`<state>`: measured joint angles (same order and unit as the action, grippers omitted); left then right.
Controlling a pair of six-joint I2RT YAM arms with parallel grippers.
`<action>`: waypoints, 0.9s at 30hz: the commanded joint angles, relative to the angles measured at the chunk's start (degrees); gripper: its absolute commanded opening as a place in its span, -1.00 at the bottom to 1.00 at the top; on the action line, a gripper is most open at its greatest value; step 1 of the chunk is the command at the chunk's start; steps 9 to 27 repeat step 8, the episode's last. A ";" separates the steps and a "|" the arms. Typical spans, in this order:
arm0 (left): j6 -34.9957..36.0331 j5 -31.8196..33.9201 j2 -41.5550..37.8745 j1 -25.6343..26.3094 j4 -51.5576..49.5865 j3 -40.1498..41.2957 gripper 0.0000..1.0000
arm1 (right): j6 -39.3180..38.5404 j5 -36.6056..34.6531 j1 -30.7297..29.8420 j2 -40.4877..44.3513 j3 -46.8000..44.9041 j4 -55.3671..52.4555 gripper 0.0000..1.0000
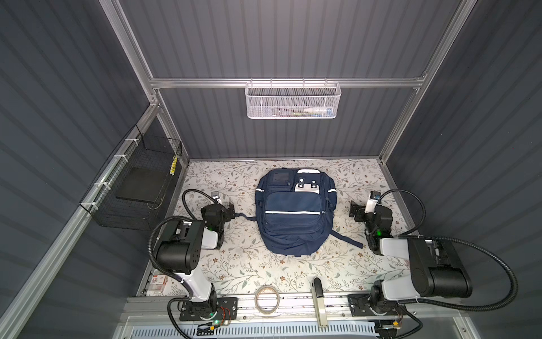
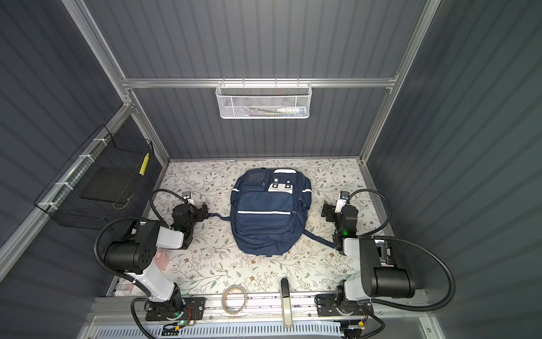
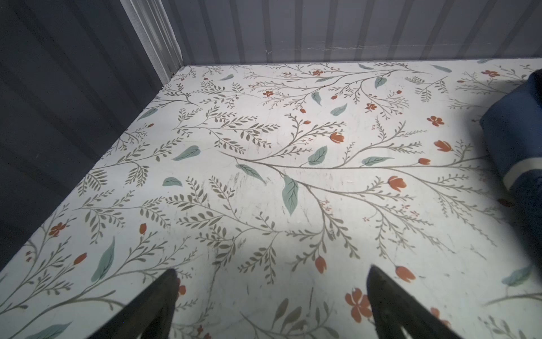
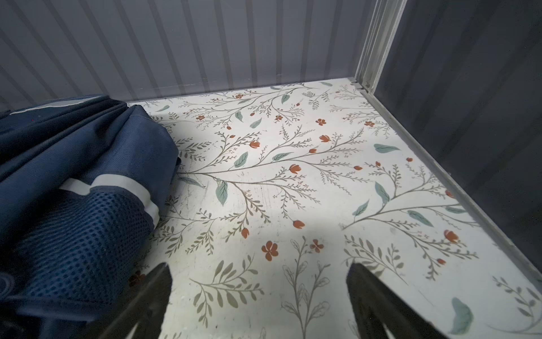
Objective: Pack books, pencil case, and school supplies into a backpack
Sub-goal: Reset both arms
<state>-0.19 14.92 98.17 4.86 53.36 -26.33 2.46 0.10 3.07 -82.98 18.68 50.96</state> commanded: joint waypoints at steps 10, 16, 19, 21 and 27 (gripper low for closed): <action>0.45 -0.13 0.35 -0.29 0.16 -0.39 0.99 | 0.04 1.46 0.63 -0.24 1.62 0.47 0.98; 0.45 -0.13 0.35 -0.29 0.16 -0.39 0.99 | 0.04 1.46 0.63 -0.24 1.62 0.47 0.98; 0.45 -0.13 0.35 -0.29 0.16 -0.39 0.99 | 0.04 1.46 0.63 -0.24 1.62 0.47 0.98; 0.45 -0.13 0.35 -0.29 0.16 -0.39 0.99 | 0.04 1.46 0.63 -0.24 1.62 0.47 0.98; 0.45 -0.13 0.35 -0.29 0.16 -0.39 0.99 | 0.04 1.46 0.63 -0.24 1.62 0.47 0.98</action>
